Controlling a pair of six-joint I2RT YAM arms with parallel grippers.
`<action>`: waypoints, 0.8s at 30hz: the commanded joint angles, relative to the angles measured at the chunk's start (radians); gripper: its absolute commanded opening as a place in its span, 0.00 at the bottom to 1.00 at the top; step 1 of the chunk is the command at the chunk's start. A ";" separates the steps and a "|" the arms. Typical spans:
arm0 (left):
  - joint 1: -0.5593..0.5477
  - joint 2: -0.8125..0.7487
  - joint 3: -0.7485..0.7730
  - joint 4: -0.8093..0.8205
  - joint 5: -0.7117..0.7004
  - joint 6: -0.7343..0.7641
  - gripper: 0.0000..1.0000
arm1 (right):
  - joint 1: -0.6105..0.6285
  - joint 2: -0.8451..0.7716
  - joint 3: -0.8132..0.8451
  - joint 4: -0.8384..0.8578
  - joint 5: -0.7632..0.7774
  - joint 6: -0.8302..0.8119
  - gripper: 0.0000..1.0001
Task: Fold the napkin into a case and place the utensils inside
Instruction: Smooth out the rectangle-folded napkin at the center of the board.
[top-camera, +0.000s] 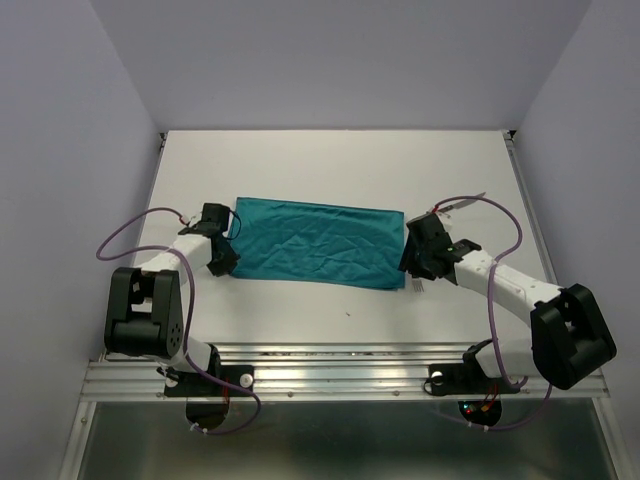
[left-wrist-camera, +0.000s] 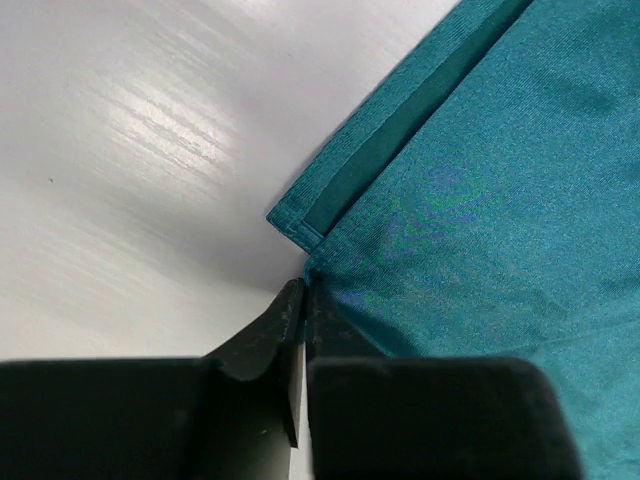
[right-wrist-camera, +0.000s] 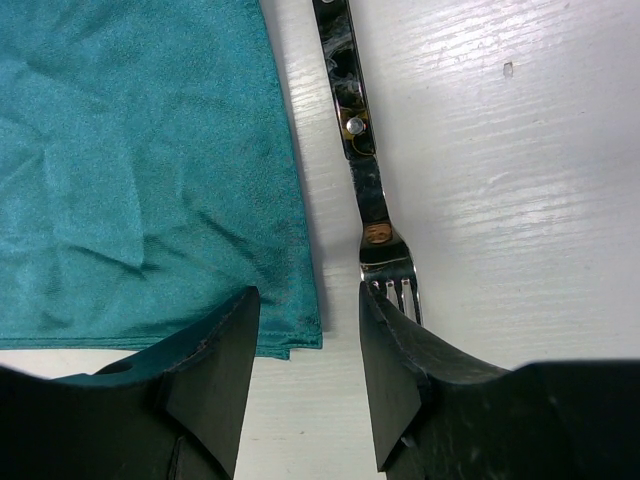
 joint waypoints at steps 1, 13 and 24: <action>-0.010 0.027 0.009 -0.027 0.005 -0.007 0.03 | -0.002 0.000 0.020 -0.002 0.004 0.007 0.50; -0.017 -0.056 0.092 -0.091 0.006 0.001 0.00 | -0.002 -0.016 -0.041 0.025 -0.060 0.065 0.54; -0.025 -0.068 0.129 -0.102 0.014 0.009 0.00 | -0.002 -0.024 -0.113 0.099 -0.170 0.103 0.49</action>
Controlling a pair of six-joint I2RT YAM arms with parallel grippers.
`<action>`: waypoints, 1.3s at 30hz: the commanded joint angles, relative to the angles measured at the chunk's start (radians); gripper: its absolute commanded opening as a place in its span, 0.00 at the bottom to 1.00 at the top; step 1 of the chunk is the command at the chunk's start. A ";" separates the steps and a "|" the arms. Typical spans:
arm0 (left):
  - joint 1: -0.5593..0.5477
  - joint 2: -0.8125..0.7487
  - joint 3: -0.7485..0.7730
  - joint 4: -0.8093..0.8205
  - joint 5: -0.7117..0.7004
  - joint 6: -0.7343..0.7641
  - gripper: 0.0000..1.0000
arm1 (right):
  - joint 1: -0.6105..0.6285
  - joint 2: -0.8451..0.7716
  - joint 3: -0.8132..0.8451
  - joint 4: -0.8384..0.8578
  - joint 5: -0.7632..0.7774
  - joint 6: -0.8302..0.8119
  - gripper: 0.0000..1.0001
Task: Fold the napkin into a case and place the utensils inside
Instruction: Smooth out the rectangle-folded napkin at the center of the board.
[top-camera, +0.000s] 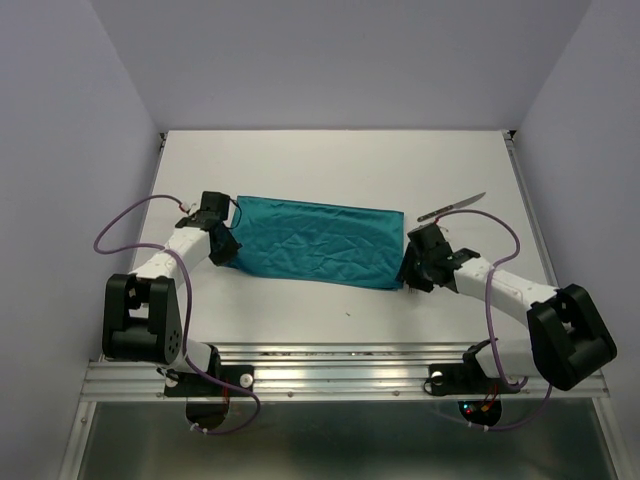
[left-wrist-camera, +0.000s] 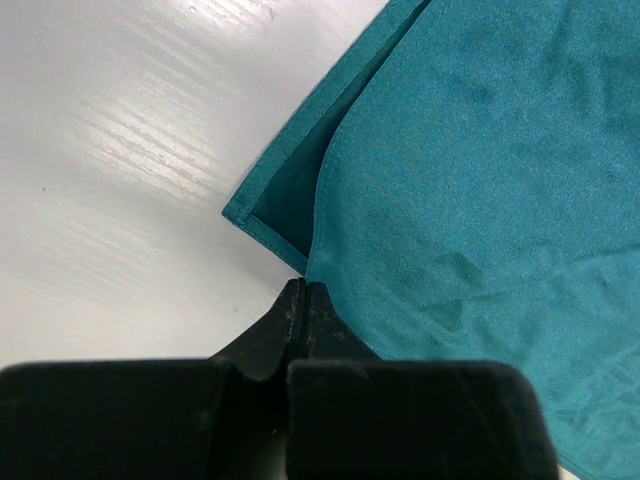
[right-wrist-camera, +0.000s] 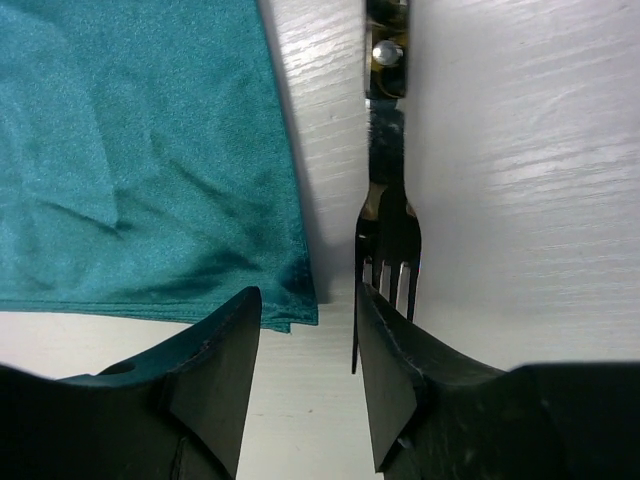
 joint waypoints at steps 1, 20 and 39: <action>-0.009 -0.032 0.027 -0.025 -0.003 0.008 0.00 | -0.002 -0.022 -0.026 0.063 -0.071 0.023 0.48; -0.020 -0.029 0.036 -0.020 0.002 0.006 0.00 | -0.002 0.003 0.001 -0.038 0.084 0.032 0.50; -0.022 -0.053 0.053 -0.028 0.002 0.018 0.00 | -0.020 -0.090 0.103 -0.109 0.095 0.009 0.53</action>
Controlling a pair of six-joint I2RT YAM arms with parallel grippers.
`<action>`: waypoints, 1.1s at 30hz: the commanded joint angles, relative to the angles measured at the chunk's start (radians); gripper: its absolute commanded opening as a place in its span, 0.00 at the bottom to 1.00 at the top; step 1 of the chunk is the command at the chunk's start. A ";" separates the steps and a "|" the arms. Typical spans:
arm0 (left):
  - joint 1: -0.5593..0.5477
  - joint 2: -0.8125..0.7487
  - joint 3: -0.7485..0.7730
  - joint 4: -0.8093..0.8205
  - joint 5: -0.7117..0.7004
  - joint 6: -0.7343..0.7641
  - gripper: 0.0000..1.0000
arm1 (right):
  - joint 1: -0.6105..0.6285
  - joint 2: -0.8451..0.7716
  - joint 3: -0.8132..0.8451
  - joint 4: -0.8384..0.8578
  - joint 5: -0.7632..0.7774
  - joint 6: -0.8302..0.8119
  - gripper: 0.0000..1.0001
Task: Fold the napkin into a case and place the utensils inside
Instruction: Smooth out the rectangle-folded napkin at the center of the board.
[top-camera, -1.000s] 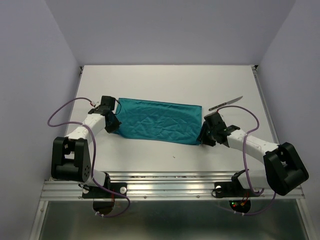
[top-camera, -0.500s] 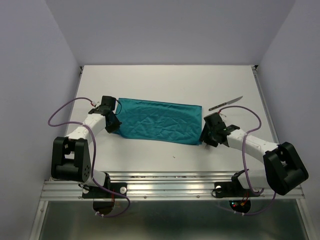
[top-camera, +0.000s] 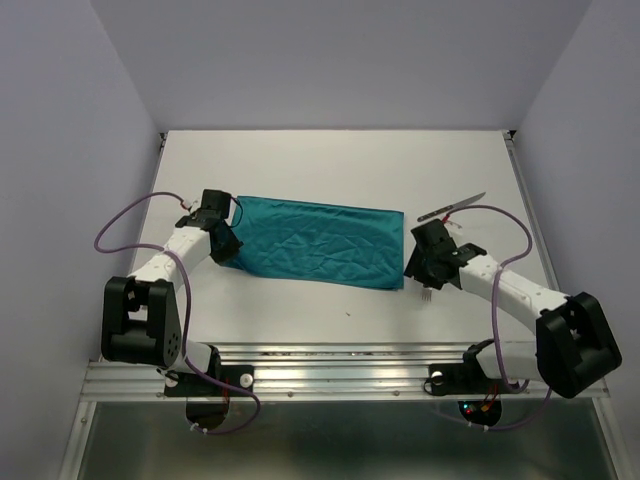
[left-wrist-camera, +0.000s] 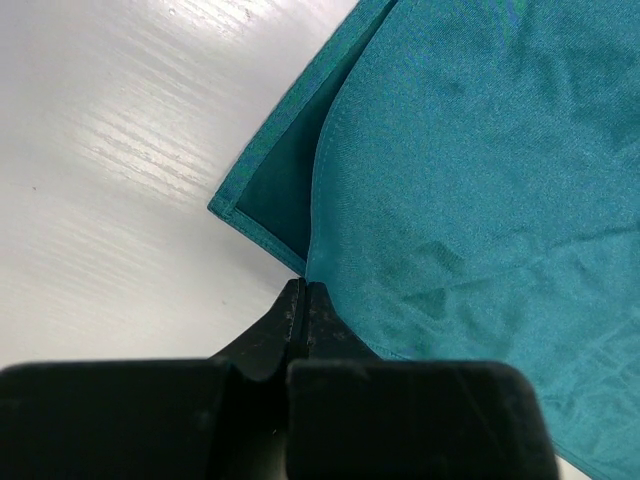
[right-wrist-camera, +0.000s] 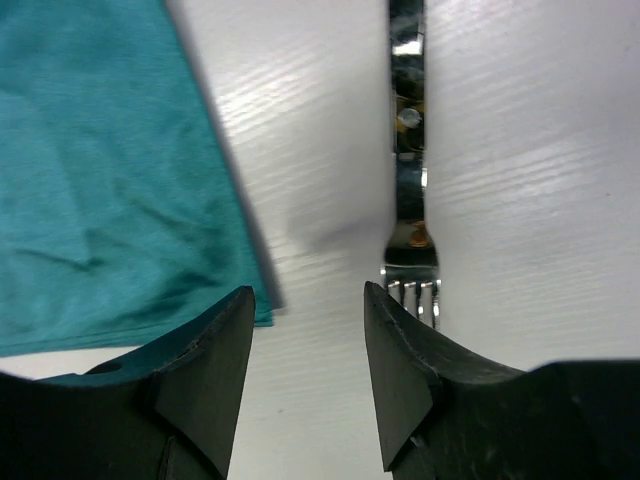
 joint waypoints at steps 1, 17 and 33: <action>-0.006 -0.042 0.036 -0.013 -0.008 0.010 0.00 | -0.005 -0.069 0.061 0.031 -0.075 -0.017 0.53; -0.010 -0.041 0.040 -0.011 -0.007 0.005 0.00 | -0.005 0.026 -0.042 0.214 -0.237 0.018 0.48; -0.014 -0.044 0.044 -0.014 -0.002 0.006 0.00 | -0.005 0.051 -0.059 0.218 -0.212 0.021 0.27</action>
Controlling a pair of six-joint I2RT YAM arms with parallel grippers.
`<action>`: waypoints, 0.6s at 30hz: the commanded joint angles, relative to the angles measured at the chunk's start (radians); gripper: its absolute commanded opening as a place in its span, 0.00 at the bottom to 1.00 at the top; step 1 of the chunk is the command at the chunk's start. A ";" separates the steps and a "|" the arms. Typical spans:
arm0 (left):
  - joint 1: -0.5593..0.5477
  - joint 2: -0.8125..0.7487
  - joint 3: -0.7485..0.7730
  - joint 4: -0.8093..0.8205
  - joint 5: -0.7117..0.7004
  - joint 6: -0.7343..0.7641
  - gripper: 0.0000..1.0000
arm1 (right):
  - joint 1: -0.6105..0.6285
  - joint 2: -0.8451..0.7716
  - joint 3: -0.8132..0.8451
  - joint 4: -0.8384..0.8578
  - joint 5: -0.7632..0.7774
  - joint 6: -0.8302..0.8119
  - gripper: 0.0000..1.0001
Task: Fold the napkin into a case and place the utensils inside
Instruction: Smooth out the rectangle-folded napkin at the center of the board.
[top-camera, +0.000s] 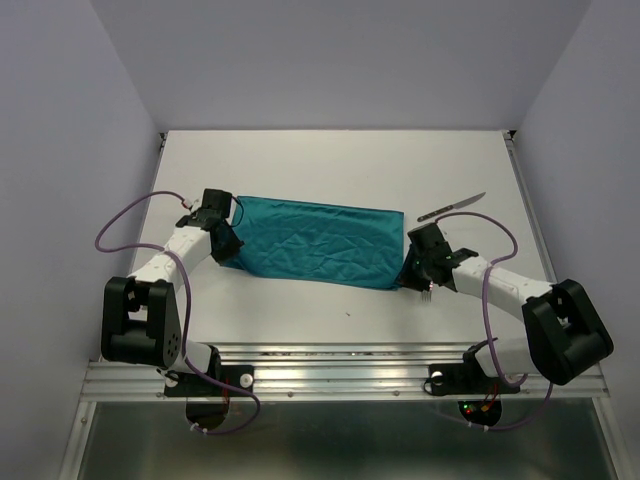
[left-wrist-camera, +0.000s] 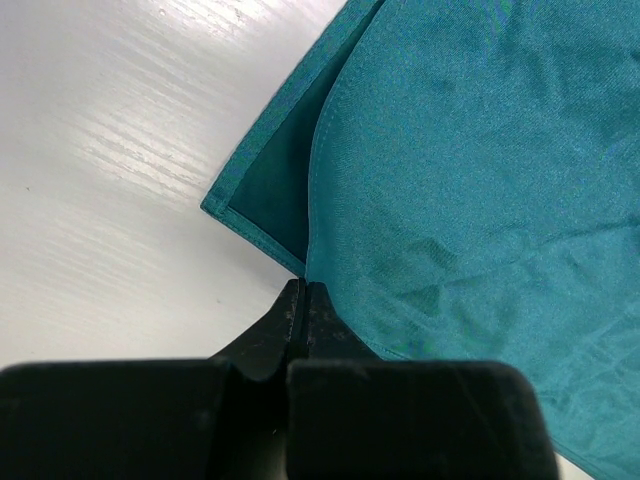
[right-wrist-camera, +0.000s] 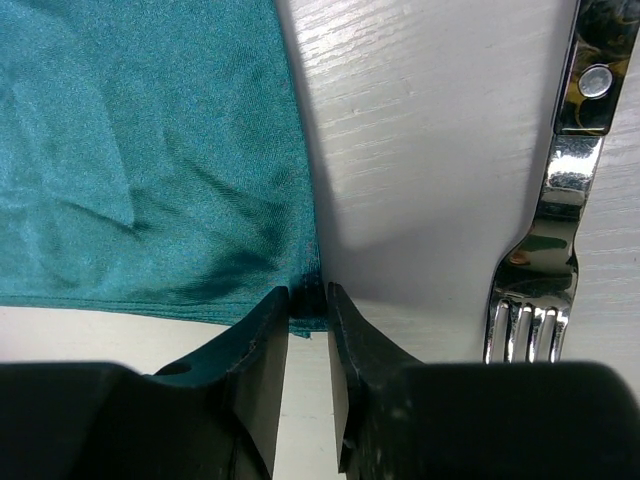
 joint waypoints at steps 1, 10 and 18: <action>-0.008 -0.039 0.038 -0.011 -0.004 0.007 0.00 | -0.005 -0.002 0.000 0.033 0.005 -0.003 0.27; -0.008 -0.044 0.044 -0.014 -0.003 0.008 0.00 | -0.005 -0.027 0.023 0.010 0.028 -0.018 0.01; -0.007 -0.024 0.128 -0.028 0.013 0.019 0.00 | -0.005 -0.054 0.109 -0.043 0.031 -0.056 0.01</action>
